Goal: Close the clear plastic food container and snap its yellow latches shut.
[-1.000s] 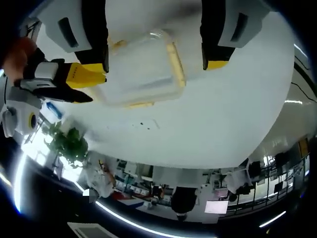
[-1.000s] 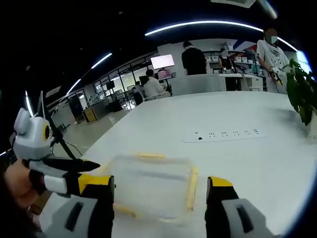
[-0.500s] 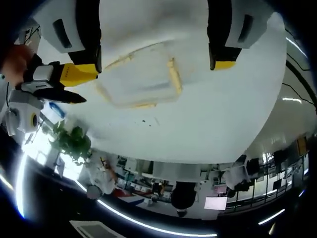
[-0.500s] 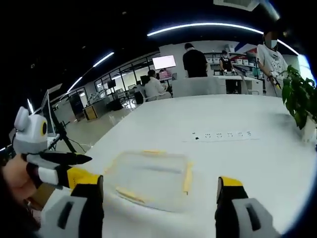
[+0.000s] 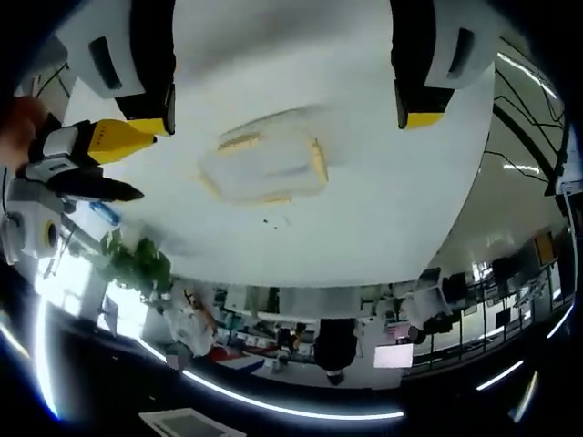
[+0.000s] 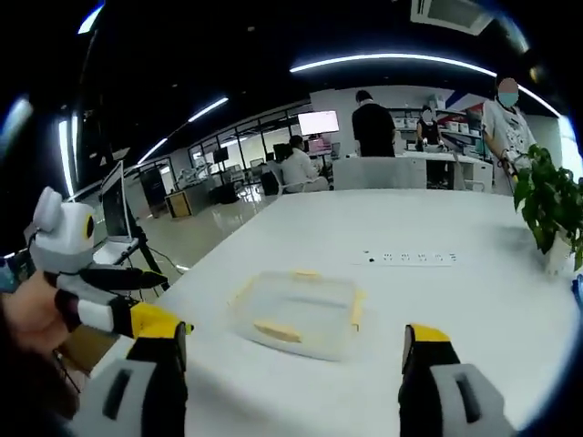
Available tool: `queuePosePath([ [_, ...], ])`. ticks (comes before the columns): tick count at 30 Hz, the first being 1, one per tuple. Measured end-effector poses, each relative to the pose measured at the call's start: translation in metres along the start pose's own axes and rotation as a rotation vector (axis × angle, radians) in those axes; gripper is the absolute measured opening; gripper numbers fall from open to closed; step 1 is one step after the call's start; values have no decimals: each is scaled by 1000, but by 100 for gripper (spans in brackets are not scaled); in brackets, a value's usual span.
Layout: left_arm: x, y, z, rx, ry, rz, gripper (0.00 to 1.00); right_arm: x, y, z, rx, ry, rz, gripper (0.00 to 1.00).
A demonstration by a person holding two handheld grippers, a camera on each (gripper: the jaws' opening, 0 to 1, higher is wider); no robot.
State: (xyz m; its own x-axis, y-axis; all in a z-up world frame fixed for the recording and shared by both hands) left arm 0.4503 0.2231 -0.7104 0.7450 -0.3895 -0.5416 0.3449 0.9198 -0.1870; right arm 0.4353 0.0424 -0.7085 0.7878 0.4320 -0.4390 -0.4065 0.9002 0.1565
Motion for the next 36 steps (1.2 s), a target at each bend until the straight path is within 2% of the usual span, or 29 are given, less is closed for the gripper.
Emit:
queuePosePath([
  [4,-19,-8,-9,18,2,-8,99,-22,5,-2,-26,-18,4,100],
  [7,-37,-8,-14,146,-3,28,99,-41,6,-6,-36,-24,-1,100],
  [11,-66,-14,-26,169,-14,29,99,-70,13,-13,-103,-25,-2,100],
  [16,-90,-16,-41,154,-16,21,99,-99,16,-28,-124,-28,7,100],
  [19,-104,-17,-50,173,-20,28,99,-113,13,-39,-133,-22,-6,100],
  [23,-124,-16,-63,171,-35,17,99,-138,5,-57,-107,-20,-11,100],
  [26,-137,-13,-76,189,-10,13,99,-154,-1,-70,-107,-15,-22,100],
  [29,-153,-8,-88,176,-2,18,99,-169,-9,-87,-156,13,-35,100],
  [36,-177,-5,-107,175,-6,18,99,-201,-12,-109,-167,20,6,100],
])
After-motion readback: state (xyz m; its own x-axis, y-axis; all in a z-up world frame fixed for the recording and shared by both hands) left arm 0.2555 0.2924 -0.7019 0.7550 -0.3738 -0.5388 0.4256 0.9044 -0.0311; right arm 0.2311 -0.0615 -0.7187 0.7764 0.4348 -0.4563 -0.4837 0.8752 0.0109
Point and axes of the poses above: the point that each gripper's makers call its tool centre point, and the gripper's own axes: x roughly forward along the fingers, y roughly to its left, z roughly out of its top, the point moved 5 cm from there along -x, roughly backward along the fingers, and after that the axes turned 2 degrees about -x, right-handed, at the moved point
